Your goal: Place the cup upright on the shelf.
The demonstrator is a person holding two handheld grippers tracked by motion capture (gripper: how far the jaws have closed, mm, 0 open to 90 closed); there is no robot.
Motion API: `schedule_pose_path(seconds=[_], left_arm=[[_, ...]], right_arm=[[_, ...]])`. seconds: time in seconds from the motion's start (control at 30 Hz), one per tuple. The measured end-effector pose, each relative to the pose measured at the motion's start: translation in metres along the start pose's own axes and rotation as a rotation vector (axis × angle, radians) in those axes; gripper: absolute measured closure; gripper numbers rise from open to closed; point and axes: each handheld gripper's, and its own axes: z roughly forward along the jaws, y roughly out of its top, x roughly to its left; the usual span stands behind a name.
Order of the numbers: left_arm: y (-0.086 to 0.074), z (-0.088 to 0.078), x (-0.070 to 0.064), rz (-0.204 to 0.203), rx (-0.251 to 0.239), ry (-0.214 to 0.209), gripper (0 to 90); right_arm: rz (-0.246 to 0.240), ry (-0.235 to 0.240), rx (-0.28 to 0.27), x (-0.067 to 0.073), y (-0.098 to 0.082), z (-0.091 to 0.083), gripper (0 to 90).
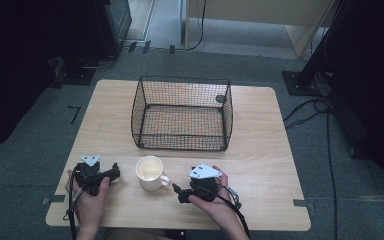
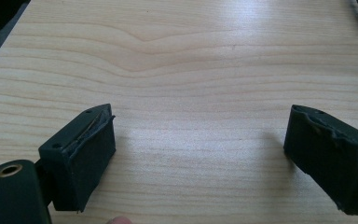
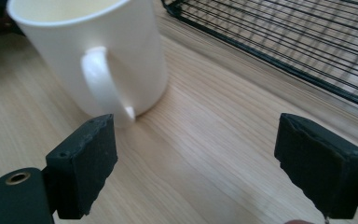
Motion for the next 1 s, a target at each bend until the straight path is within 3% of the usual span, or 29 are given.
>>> schedule_pose_path(seconds=[0.3,0.57,0.6,0.63,0.73,1.0], left_arm=[[0.0,0.0,0.0,0.001,0.0,0.0,9.1],[0.0,0.0,0.0,0.003,0.0,-0.001,9.1],[0.0,0.0,0.0,0.003,0.0,-0.001,9.1],[0.0,0.0,0.0,0.003,0.0,-0.001,9.1],[0.0,0.0,0.0,0.003,0.0,-0.002,9.1],[0.0,0.0,0.0,0.003,0.0,-0.002,9.1]], right_arm=[[-0.02,0.069,-0.003,0.016,0.005,0.01,16.8],[-0.018,0.14,-0.053,0.022,0.011,0.014,52.4],[-0.018,0.14,-0.053,0.022,0.011,0.014,52.4],[-0.016,0.157,-0.053,0.022,0.012,0.016,62.2],[-0.031,0.165,-0.056,0.023,0.013,0.017,74.1],[-0.082,0.17,-0.025,0.027,0.015,0.02,75.1]])
